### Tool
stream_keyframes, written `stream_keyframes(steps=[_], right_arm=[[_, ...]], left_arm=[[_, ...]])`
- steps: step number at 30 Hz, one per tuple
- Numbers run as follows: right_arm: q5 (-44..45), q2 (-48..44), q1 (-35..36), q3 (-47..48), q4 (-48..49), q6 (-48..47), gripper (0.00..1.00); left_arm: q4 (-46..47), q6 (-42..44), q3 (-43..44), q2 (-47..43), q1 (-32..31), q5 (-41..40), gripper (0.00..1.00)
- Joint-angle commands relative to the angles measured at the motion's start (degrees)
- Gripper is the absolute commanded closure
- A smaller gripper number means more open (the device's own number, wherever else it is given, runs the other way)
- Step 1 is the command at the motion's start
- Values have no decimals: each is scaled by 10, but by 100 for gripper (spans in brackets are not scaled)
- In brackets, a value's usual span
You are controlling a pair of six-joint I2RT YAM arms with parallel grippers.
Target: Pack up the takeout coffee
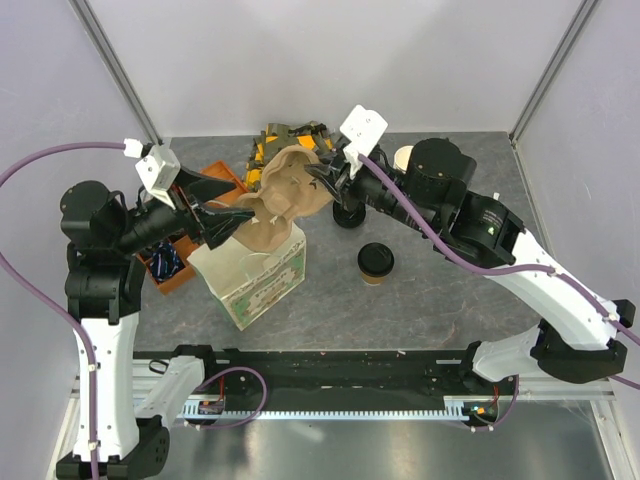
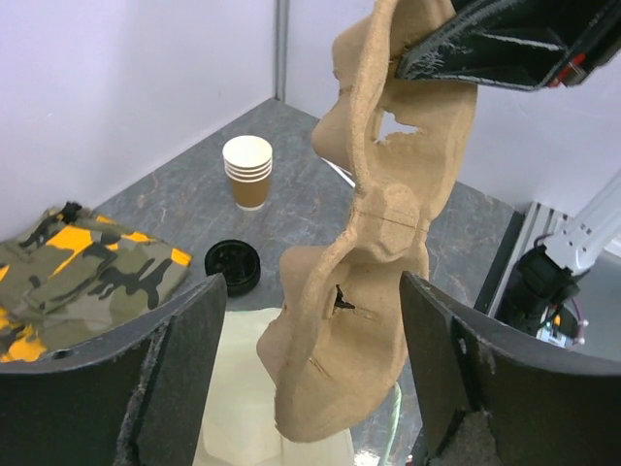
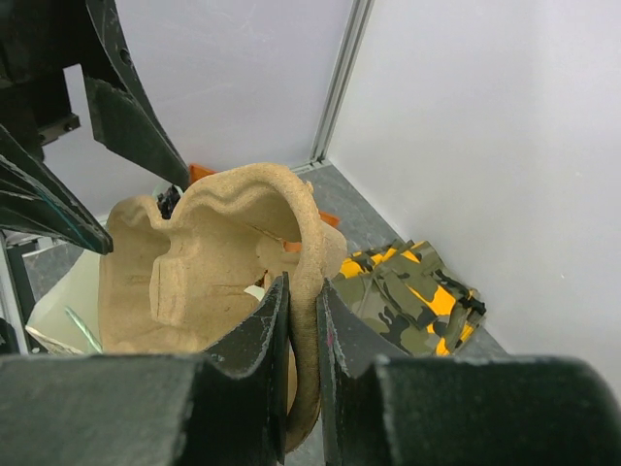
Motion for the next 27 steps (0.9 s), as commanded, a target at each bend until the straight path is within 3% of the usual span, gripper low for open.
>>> stream_keyframes(steps=[1, 8, 11, 17, 18, 21, 22, 23, 27], right_arm=[[-14, -6, 2, 35, 28, 16, 100], [-18, -14, 1, 25, 26, 19, 99], [-24, -13, 2, 25, 23, 19, 99], [-26, -14, 2, 18, 18, 18, 87], [-25, -14, 1, 18, 15, 18, 81], [-21, -11, 2, 18, -3, 12, 61], [-21, -13, 2, 15, -16, 7, 52], [-24, -10, 3, 16, -29, -5, 37], [16, 27, 2, 82, -130, -38, 24]], left_arm=[[0, 75, 27, 14, 2, 68, 28], [-11, 114, 28, 17, 2, 87, 54], [-18, 128, 31, 23, 2, 89, 57], [-32, 152, 38, 27, 2, 94, 89], [-33, 153, 39, 28, 2, 93, 98], [-39, 158, 39, 27, 2, 94, 98], [-44, 163, 41, 27, 2, 94, 98], [-49, 179, 42, 28, 2, 87, 98], [-91, 230, 60, 36, 2, 60, 98]])
